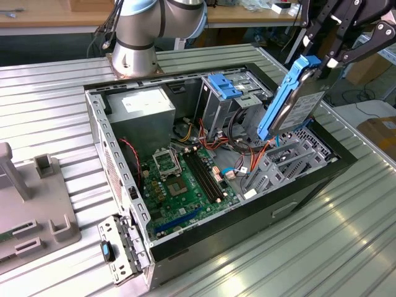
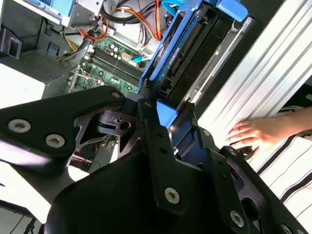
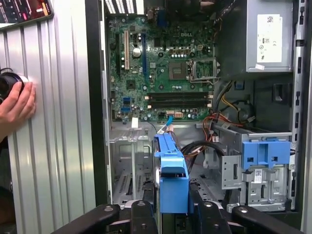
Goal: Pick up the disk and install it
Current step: 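Insert the disk into the insertion slot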
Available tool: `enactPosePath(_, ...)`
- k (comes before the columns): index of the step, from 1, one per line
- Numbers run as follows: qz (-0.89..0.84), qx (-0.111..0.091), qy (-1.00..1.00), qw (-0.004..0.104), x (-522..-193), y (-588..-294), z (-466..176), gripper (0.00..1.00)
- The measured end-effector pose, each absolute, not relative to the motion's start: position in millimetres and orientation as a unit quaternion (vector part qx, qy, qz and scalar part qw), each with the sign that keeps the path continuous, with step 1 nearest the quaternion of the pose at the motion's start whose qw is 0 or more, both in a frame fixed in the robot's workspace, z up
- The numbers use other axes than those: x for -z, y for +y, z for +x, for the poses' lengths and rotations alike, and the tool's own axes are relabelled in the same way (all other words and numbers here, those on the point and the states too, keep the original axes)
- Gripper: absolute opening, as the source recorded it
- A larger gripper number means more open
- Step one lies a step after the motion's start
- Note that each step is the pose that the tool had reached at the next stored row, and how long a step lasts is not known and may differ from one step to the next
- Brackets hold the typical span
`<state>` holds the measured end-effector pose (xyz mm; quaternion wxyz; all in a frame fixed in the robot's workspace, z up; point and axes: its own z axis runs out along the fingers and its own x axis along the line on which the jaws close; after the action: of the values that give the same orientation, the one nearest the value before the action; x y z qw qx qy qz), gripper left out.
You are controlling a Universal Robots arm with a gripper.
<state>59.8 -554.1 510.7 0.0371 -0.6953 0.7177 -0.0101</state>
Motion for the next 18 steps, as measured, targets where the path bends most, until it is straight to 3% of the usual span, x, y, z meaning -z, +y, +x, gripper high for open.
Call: enactPosePath(18,-0.665,0.012,0.746,0.036,-495.9,-567.8,79.4,0.36)
